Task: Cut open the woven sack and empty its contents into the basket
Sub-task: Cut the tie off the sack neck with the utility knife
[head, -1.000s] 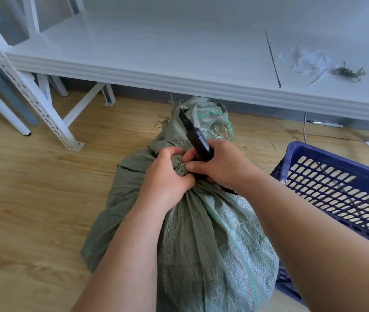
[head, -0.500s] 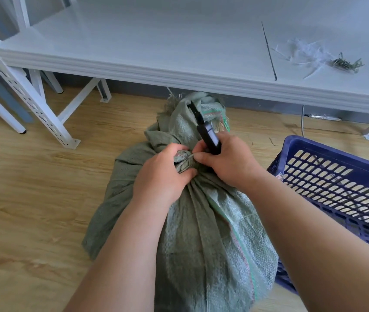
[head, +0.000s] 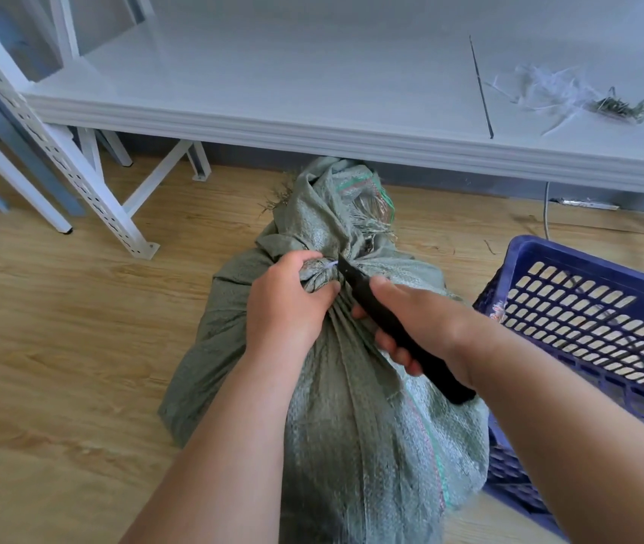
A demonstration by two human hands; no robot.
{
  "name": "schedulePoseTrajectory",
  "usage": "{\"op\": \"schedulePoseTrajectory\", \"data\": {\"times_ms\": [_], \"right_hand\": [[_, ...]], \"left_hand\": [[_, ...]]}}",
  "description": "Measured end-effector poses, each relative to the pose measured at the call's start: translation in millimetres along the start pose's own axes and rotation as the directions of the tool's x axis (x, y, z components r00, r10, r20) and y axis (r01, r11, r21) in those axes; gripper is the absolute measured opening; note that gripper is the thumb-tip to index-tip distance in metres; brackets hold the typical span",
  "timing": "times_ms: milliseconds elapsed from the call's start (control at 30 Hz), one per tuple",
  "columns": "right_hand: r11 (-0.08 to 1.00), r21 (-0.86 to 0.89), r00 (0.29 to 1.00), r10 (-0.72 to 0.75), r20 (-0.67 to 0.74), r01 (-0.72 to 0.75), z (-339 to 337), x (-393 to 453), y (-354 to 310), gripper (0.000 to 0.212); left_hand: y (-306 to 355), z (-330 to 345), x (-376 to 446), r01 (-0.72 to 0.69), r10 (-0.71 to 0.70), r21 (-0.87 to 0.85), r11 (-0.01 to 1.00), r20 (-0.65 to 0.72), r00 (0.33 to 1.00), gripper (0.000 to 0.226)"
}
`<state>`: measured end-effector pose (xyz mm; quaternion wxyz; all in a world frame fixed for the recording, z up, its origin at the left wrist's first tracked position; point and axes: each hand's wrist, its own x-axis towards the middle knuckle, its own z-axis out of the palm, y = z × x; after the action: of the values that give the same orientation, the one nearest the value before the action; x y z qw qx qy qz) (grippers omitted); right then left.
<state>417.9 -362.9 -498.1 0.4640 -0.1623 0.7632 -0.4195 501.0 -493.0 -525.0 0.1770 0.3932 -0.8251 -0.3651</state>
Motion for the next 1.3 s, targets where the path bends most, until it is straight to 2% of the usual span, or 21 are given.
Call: {"op": "schedulePoseTrajectory", "data": {"times_ms": [700,1100,1300], "right_hand": [[0.996,-0.004,0.995,0.093,0.039,-0.093,-4.0,3.1,5.8,0.051],[0.999,0.019,0.998,0.041,-0.052,-0.041,0.4,4.9,5.8,0.050],[0.999,0.029,0.996,0.042,-0.074,-0.039,2.6,6.5,0.8,0.050]], "left_hand": [[0.8,2.2,-0.7,-0.023,0.023,0.028,0.999,0.012,1.000,0.043],[8.7,4.6,-3.5,-0.034,0.033,0.097,0.995,0.008,0.999,0.042],[10.6,3.1,-4.4,-0.033,0.029,0.086,0.996,0.053,0.998,0.039]]}}
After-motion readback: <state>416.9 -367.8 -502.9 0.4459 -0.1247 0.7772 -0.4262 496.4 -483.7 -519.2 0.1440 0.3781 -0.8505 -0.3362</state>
